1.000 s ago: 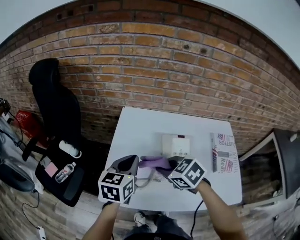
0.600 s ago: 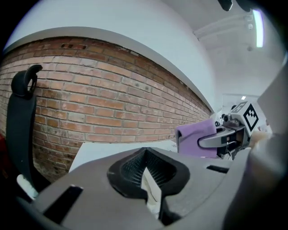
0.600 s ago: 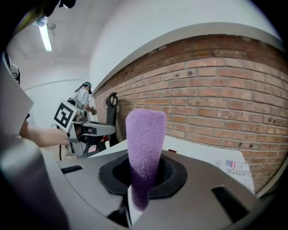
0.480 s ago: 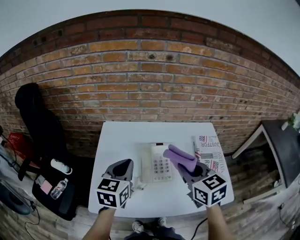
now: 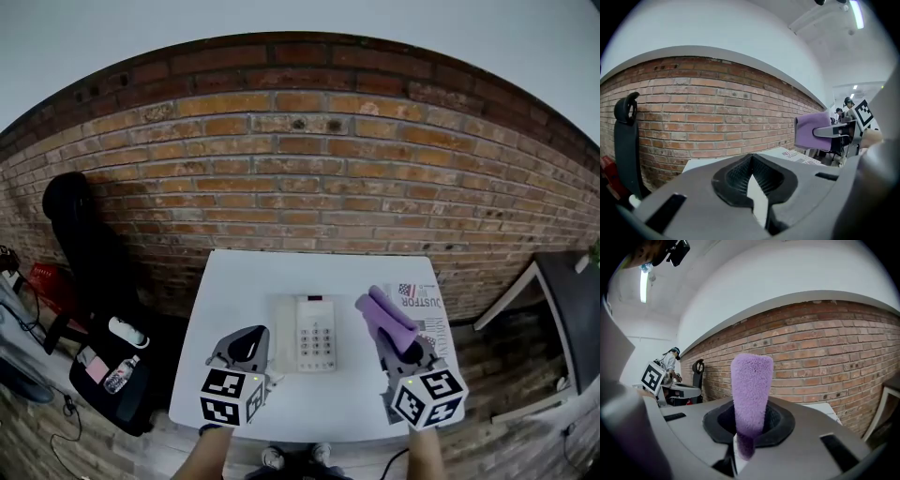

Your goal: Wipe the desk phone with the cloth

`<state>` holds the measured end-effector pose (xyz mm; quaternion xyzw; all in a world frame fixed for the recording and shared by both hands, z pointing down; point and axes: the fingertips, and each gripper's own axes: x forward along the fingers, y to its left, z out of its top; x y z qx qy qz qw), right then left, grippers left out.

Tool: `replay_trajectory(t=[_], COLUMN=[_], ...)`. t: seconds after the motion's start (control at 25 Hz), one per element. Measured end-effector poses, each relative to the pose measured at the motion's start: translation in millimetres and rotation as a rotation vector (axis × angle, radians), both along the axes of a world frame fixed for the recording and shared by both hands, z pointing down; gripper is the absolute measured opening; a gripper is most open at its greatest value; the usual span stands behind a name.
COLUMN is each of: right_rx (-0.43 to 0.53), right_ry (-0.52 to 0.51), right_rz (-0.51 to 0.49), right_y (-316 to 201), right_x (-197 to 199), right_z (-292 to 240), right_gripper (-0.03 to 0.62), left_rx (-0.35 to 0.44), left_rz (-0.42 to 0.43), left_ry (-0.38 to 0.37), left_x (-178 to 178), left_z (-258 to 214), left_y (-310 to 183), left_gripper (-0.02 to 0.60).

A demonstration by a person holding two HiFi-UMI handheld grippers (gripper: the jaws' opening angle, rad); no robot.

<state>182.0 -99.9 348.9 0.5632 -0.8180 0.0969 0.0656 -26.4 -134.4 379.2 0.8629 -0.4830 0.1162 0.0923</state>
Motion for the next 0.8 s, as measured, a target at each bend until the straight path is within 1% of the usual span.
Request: replay_trajectory(t=[0.36,0.8], right_rx=[-0.007,0.001], right_ry=[-0.012,-0.004], right_rz=[-0.022,-0.039], right_y=[-9,-10], right_x=[3,0], right_z=[10,11], right_gripper=[0.043,0.043], left_rx=[-0.022,-0.037], left_rz=[-0.043,-0.038], left_ry=[-0.002,0.004], left_x=[1,4], left_z=[8,13], left_y=[4,5], left_gripper=[0.005,0.005])
